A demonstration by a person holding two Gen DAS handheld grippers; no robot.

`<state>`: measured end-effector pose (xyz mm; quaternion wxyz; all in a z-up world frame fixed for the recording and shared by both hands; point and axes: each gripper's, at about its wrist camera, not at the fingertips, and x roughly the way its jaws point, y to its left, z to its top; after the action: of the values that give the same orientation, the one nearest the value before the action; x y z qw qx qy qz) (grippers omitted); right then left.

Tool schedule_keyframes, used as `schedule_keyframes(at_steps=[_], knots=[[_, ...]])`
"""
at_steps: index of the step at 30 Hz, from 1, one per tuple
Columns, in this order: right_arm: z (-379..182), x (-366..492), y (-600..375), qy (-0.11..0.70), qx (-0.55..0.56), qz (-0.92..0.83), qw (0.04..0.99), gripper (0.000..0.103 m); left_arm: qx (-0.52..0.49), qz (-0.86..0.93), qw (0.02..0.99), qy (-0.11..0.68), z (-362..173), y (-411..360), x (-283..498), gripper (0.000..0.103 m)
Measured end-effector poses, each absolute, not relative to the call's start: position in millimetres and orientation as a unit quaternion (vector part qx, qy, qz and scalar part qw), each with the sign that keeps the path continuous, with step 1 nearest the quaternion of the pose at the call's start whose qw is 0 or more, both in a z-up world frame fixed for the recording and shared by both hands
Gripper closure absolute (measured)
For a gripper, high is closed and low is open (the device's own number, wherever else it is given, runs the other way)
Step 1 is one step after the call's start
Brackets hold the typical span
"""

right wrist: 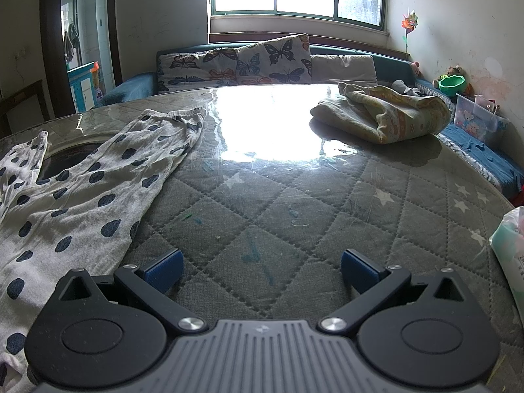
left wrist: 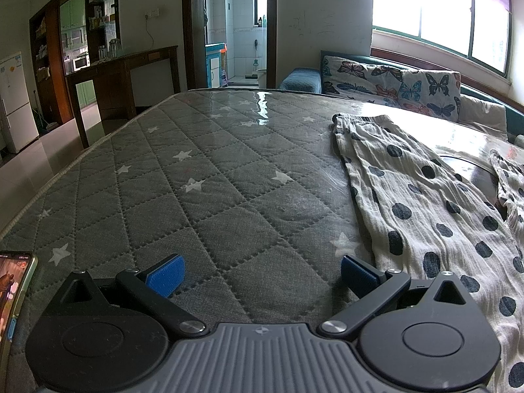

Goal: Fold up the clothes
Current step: 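Move both tools toward the white polka-dot pants on the mattress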

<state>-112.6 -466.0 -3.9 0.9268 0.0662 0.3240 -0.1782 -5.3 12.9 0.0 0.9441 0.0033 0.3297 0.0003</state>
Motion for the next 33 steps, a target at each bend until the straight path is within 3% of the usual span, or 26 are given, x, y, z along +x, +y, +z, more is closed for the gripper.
schedule_keyframes(at_steps=[13,25,33], knots=[[-3,-111,-466,0.331,0.066,-0.175,0.925,0.000,0.004,-0.011,0.944,0.329,20,18,-17,0.000],[4,-102,-475,0.360,0.070,-0.155,0.917,0.000,0.072,-0.183,0.933,0.301,61,-69,-96,0.000],[22,-89,-489,0.369,0.094,-0.125,0.916,0.019,0.095,-0.329,0.894,0.290,80,-121,-158,0.000]])
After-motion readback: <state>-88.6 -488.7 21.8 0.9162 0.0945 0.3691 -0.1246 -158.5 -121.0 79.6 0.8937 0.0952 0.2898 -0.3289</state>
